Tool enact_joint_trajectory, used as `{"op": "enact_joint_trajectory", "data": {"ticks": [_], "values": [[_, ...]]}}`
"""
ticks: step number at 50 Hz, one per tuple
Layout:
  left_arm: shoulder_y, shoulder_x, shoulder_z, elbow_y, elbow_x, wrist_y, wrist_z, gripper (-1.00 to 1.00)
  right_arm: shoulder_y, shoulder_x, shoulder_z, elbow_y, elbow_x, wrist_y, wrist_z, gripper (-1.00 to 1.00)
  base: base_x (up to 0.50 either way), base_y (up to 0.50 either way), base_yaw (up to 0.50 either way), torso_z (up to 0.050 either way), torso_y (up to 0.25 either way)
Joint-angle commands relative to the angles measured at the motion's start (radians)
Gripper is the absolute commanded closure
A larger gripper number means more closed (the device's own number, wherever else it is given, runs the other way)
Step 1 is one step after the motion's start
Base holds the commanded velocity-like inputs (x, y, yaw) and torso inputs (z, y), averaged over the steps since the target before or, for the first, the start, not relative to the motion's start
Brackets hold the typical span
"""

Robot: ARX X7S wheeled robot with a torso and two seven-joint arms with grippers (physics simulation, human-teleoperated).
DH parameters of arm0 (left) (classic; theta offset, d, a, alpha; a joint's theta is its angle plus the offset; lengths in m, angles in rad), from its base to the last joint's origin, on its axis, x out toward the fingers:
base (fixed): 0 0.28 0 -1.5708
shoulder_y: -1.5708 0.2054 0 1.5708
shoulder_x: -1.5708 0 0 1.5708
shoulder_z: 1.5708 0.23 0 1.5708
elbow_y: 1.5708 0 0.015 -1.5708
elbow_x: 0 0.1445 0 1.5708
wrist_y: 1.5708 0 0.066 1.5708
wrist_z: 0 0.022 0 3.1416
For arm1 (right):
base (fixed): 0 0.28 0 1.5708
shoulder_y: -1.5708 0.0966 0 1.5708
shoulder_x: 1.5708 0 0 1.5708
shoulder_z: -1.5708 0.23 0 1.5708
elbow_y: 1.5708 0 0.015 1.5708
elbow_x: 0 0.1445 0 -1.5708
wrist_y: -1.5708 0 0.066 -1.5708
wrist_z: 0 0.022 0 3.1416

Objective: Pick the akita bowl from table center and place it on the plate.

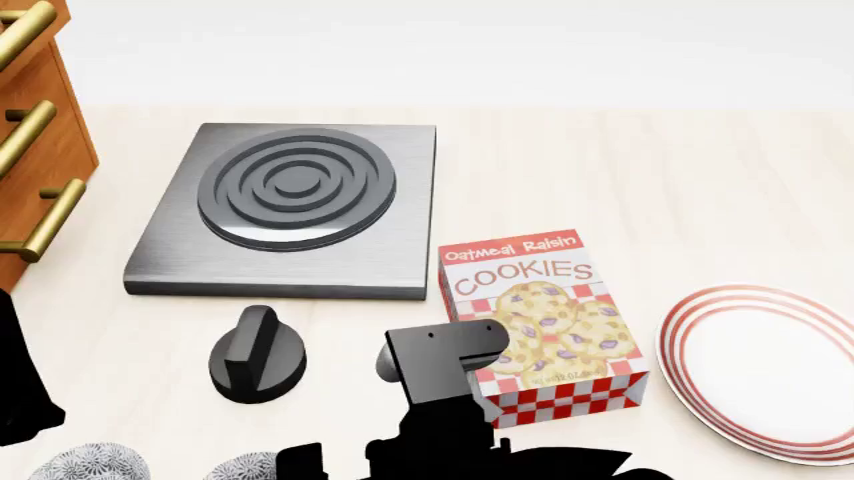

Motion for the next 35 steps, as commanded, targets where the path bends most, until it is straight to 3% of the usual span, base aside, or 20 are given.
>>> {"op": "enact_joint_trajectory", "data": {"ticks": [1,16,35], "values": [[0.007,-0.003,0.005,0.004,-0.006,0.005,-0.005,-1.00,0.027,0.002,-0.038,0.053,-0.010,-0.022,-0.007,-1.00,0.00,0.00,0.00,0.000,0.000],[0.017,-0.009,0.013,0.006,-0.012,0.017,-0.008,-1.00,0.051,-0.004,-0.096,0.085,-0.002,-0.025,-0.025,-1.00,0.00,0.00,0.00,0.000,0.000],[0.020,-0.019,0.029,0.047,-0.046,0.004,-0.020,-1.00,0.085,-0.013,-0.189,0.233,-0.038,-0.143,-0.115,-1.00,0.00,0.00,0.00,0.000,0.000]]}}
